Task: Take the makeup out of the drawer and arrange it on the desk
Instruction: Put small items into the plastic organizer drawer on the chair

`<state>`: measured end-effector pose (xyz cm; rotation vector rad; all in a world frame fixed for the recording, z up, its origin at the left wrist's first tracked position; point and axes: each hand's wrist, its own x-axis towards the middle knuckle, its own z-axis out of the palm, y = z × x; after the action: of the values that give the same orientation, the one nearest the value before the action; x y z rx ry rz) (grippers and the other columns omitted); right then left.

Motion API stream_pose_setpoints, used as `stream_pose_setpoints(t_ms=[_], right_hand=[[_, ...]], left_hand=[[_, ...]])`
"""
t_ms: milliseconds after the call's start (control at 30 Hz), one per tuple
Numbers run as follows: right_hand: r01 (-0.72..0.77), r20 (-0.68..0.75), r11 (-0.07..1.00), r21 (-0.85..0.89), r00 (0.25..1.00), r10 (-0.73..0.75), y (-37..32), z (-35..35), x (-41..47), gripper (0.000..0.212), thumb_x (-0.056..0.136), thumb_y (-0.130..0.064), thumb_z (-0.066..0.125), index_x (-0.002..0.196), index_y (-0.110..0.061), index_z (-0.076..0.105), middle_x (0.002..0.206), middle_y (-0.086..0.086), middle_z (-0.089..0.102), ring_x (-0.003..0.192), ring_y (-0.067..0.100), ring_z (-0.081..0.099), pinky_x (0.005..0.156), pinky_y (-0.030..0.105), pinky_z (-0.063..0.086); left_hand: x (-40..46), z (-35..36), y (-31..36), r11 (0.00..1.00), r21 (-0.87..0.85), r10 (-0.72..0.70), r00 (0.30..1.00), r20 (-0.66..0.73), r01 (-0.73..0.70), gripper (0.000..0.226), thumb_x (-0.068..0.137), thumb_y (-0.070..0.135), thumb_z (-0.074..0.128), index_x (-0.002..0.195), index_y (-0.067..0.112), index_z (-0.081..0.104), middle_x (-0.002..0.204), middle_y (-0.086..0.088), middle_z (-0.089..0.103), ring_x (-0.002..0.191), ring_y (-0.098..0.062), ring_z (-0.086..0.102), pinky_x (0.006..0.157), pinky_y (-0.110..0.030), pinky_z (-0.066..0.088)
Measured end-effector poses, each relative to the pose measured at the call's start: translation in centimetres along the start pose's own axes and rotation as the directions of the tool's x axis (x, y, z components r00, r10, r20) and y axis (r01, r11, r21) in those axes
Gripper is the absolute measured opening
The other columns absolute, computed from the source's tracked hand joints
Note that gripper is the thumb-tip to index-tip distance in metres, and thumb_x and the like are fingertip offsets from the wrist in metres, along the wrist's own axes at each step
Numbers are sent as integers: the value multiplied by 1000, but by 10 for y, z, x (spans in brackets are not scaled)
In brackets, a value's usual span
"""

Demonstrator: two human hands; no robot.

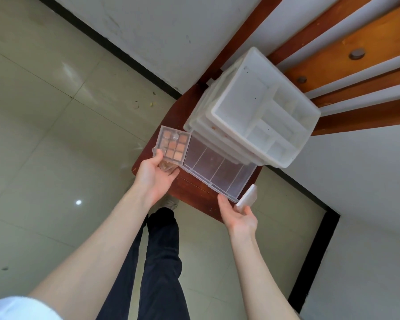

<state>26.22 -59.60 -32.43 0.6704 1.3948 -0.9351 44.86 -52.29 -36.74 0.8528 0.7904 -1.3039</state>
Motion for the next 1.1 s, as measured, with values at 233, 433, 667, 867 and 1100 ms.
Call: stream_pose_setpoints(t_ms=[233,433,667,867,1100], right_hand=[[1,70,992,126,998,-10,7,-1,-3,49,103,-24,23,143,5,22,146,25,33,138,34,29,115,44,21],[27,135,988,149,990,-47,-7,38,6,50,103,-24,20,142,8,23,148,24,29,141,32,23,116,44,18],[15,234,968,251,969,-76,-23,61,25,50,102,-25,14,144,0,25,146,21,37,137,31,34,116,47,14],[20,259,968,251,962,-87,-24,63,29,46,103,-23,18,144,-5,25,144,20,40,135,33,36,115,50,17],[75,133,995,-59,989,-67,-28,38,3,44,103,-22,24,135,6,36,135,21,48,130,32,44,108,42,35]], left_hand=[[1,2,-3,998,-58,-6,1000,10,7,30,101,25,32,124,10,47,127,-16,52,127,-33,43,109,-49,28],[16,39,-1,998,-61,26,997,76,-21,34,102,27,29,130,14,44,133,-15,51,127,-29,43,110,-52,25],[40,67,0,997,-64,41,995,90,-35,38,102,28,23,133,13,39,131,-16,52,122,-29,50,109,-53,25],[44,72,0,995,-90,44,990,136,-32,37,102,29,21,131,16,41,129,-14,55,117,-27,54,105,-54,27],[8,51,0,975,221,-23,998,65,8,34,102,27,26,125,12,47,113,-11,63,118,-26,51,100,-46,37]])
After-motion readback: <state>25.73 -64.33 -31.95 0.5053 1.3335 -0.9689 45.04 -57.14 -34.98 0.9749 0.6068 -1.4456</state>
